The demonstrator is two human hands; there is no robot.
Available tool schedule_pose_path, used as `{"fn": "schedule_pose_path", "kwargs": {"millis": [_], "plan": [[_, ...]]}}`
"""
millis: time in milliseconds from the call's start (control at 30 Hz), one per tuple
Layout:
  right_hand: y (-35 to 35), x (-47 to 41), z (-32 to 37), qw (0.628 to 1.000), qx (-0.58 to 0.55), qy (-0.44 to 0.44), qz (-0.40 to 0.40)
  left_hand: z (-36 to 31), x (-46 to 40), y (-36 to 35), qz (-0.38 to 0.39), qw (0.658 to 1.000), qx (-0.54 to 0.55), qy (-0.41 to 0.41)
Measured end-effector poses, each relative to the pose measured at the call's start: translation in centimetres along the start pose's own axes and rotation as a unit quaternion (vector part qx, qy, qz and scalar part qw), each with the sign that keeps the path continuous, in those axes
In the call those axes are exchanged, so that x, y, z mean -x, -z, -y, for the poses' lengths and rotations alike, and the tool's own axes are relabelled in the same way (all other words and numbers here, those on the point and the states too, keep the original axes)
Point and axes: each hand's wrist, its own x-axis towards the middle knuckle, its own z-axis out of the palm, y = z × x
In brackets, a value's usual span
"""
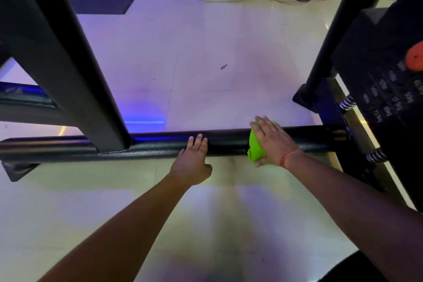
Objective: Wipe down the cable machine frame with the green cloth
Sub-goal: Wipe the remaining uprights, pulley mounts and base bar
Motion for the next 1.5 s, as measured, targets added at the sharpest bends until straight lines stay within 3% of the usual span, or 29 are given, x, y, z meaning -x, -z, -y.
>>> {"fn": "schedule_pose_path", "kwargs": {"millis": [267, 500, 700, 800, 933, 1033, 1167, 1267, 1500], "plan": [[-1.3, -0.2, 1.2, 0.999, -0.002, 0.027, -0.047, -4.1, -1.8, 0.0, 0.031, 0.998, -0.031, -0.046], [-1.8, 4.8, -9.2, 0.984, 0.01, -0.172, -0.04, -7.4, -3.1, -0.5, 0.04, 0.996, -0.045, -0.07], [-2.6, 1.8, -2.8, 0.995, -0.005, -0.086, -0.04, -9.8, -3.8, 0.0, 0.054, 0.994, -0.059, -0.075], [-2.1, 2.1, -4.7, 0.998, 0.002, -0.05, -0.04, -10.3, -4.0, 0.4, 0.063, 0.994, -0.057, -0.071], [-1.7, 5.0, -11.7, 0.989, -0.011, -0.148, -0.026, -10.5, -4.0, 0.3, 0.065, 0.994, -0.051, -0.067], [-2.1, 5.5, -12.8, 0.979, -0.018, -0.205, -0.016, -11.6, -4.1, 0.0, 0.071, 0.992, -0.05, -0.09], [-2.1, 3.9, -9.2, 0.991, -0.039, -0.124, -0.011, -13.7, -4.7, -0.1, 0.06, 0.993, -0.05, -0.094], [-2.2, 4.4, -10.5, 0.995, -0.046, -0.084, -0.027, -14.8, -4.9, -0.2, 0.061, 0.991, -0.047, -0.111], [-3.5, 7.7, -15.0, 0.975, -0.075, -0.191, -0.084, -15.8, -5.1, -1.1, 0.056, 0.993, -0.036, -0.1]]}}
